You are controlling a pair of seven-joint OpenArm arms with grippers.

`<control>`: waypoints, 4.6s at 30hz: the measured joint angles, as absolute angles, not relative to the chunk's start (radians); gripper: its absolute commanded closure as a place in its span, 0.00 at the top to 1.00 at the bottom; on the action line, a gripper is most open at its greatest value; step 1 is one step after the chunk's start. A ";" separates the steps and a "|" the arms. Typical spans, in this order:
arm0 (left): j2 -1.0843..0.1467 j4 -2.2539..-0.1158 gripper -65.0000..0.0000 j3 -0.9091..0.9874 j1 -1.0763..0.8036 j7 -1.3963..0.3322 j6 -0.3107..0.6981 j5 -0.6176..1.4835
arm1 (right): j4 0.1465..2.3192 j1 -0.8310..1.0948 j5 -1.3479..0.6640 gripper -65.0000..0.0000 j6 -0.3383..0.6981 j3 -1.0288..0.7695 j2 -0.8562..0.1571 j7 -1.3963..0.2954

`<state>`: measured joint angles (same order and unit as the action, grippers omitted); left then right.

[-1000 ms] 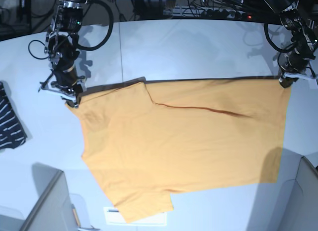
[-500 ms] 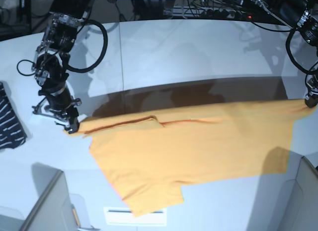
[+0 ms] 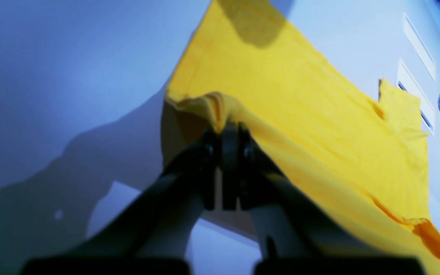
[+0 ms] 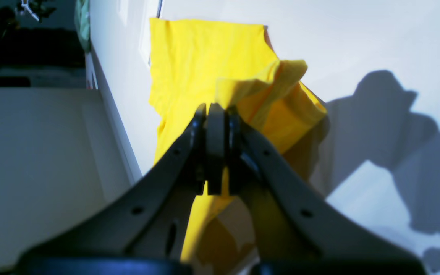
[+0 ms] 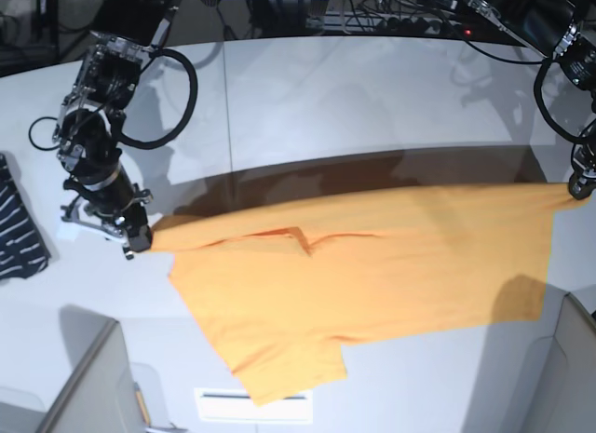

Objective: Fold the T-shirt properly
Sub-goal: 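Lift the shirt with both grippers and drag it toward the robot, then lower the shirt onto the table and release both grippers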

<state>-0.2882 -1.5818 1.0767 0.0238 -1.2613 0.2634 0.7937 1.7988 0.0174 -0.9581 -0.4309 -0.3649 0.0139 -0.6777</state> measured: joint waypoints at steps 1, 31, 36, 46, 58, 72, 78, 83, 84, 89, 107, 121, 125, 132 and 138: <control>-0.289 -1.582 0.00 1.077 0.020 -1.260 0.261 0.794 | 1.801 0.019 -0.958 0.00 -0.410 -0.364 0.014 -0.678; -0.292 -1.748 0.00 1.154 -0.145 -1.332 0.265 0.812 | 1.953 0.238 -1.126 0.00 -0.384 -0.360 -0.028 -0.670; -0.289 -1.745 0.00 1.167 -0.213 -1.349 0.265 0.824 | 1.944 0.340 -1.124 0.00 -0.393 -0.360 -0.051 -0.672; -0.284 -1.744 0.00 1.156 -0.447 -1.335 0.265 0.816 | 1.930 0.532 -1.022 0.00 -0.392 -0.360 -0.065 -0.675; -0.255 -1.744 0.00 1.155 -0.482 -1.259 0.265 0.810 | 1.869 0.641 -1.002 0.00 -0.317 -0.353 -0.043 -0.593; -0.224 -1.743 0.00 1.103 -0.516 -1.243 0.265 0.682 | 1.870 0.707 -0.995 0.00 -0.314 -0.356 -0.030 -0.579; -0.224 -1.744 0.00 1.103 -0.557 -1.239 0.268 0.685 | 1.871 0.742 -0.999 0.00 -0.312 -0.356 -0.035 -0.575; -0.224 -1.744 0.00 1.105 -0.597 -1.239 0.268 0.682 | 1.873 0.765 -1.003 0.00 -0.305 -0.356 -0.036 -0.571; -0.224 -1.744 0.00 1.104 -0.602 -1.238 0.268 0.682 | 1.874 0.771 -1.003 0.00 -0.302 -0.356 -0.036 -0.571; -0.223 -1.744 0.00 1.105 -0.619 -1.238 0.268 0.682 | 1.879 0.795 -1.007 0.00 -0.301 -0.356 -0.036 -0.568; -0.222 -1.744 0.00 1.105 -0.649 -1.238 0.268 0.681 | 1.878 0.833 -0.995 0.00 -0.307 -0.356 -0.036 -0.579; -0.222 -1.744 0.00 1.105 -0.674 -1.242 0.268 0.684 | 1.884 0.837 -0.995 0.00 -0.307 -0.356 -0.052 -0.580; -0.222 -1.744 0.00 1.105 -0.674 -1.242 0.268 0.685 | 1.884 0.831 -0.995 0.00 -0.307 -0.356 -0.052 -0.580; -0.222 -1.744 0.24 1.105 -0.673 -1.241 0.268 0.681 | 1.884 0.833 -0.995 0.02 -0.307 -0.356 -0.052 -0.587; -0.223 -1.744 0.76 1.105 -0.673 -1.237 0.265 0.663 | 1.884 0.833 -0.987 0.46 -0.313 -0.360 -0.052 -0.568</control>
